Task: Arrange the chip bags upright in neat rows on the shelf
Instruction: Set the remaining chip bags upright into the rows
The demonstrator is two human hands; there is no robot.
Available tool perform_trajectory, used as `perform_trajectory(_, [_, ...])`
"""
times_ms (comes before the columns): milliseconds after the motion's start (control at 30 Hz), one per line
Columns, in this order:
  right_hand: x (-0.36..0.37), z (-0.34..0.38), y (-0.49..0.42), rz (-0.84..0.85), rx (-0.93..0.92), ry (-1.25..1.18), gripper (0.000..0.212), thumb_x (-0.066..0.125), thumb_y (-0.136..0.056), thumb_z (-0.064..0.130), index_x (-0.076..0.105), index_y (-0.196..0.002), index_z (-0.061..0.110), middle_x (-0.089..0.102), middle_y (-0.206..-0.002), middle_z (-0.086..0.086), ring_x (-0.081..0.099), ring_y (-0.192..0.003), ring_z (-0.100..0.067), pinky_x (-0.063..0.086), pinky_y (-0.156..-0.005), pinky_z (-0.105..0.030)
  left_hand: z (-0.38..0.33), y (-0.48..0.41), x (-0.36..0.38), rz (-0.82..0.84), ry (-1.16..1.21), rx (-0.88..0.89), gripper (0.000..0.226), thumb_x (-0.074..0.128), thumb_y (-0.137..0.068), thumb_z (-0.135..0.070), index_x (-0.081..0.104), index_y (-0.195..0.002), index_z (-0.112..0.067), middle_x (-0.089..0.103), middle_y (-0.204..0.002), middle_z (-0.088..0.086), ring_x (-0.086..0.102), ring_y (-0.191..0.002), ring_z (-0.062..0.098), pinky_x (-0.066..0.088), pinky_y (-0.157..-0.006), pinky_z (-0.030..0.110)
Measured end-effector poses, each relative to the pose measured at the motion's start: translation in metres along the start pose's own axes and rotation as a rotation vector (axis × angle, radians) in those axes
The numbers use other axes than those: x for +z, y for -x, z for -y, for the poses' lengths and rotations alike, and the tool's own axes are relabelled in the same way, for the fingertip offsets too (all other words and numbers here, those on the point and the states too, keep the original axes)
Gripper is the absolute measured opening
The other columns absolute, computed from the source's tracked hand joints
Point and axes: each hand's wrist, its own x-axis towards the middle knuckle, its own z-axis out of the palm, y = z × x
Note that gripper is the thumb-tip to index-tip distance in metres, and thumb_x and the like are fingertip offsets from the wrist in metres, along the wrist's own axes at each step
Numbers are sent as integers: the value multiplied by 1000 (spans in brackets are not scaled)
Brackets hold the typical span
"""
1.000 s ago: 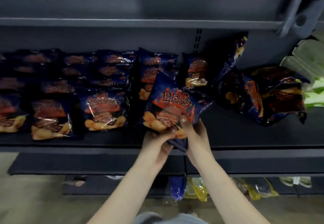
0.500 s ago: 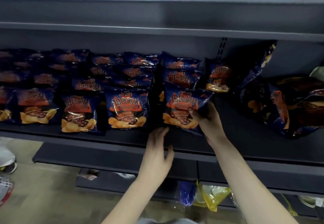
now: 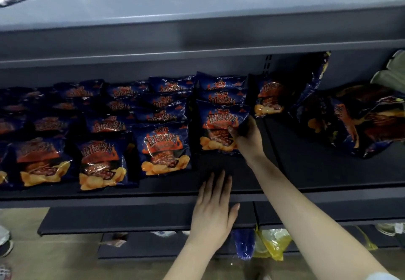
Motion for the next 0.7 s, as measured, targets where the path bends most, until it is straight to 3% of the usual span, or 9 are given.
perform_trajectory(100, [2, -1, 0, -45, -54, 80, 55, 68, -84, 18, 44, -132, 26, 59, -126, 1, 53, -120, -20, 42, -96, -33, 0, 0, -3, 25, 11, -10, 62, 36, -89, -47, 42, -139, -12, 38, -147, 7, 37, -134, 27, 28, -108, 47])
perform_trajectory(267, [0, 0, -2, 14, -70, 146, 61, 68, -84, 22, 39, -137, 24, 53, -132, -6, 48, -124, -24, 41, -103, -47, -1, 1, -7, 47, 26, -3, 67, 49, -85, -49, 41, -139, -11, 38, -147, 9, 37, -135, 27, 33, -108, 47])
perform_trajectory(467, [-11, 7, -6, 97, -48, 288, 75, 67, -83, 38, 28, -146, 27, 47, -141, -4, 40, -133, -24, 38, -106, -45, -1, 2, -11, 43, 21, 24, 73, 64, -78, -51, 48, -135, -9, 44, -142, 11, 45, -128, 29, 40, -101, 46])
perform_trajectory(567, [-20, 4, 3, 14, -3, 237, 79, 68, -82, 44, 27, -147, 25, 52, -132, 2, 48, -124, -20, 44, -98, -34, 0, 2, -11, 50, 22, 31, 75, 68, -74, -50, 50, -133, -8, 45, -141, 12, 46, -128, 31, 41, -99, 48])
perform_trajectory(700, [-47, -6, 18, -80, 46, 204, 69, 68, -81, 45, 37, -139, 24, 57, -122, 0, 56, -93, -6, 38, -65, -5, -1, 0, -11, 68, 19, 36, 79, 76, -66, -45, 53, -130, -5, 48, -138, 13, 47, -126, 34, 42, -98, 50])
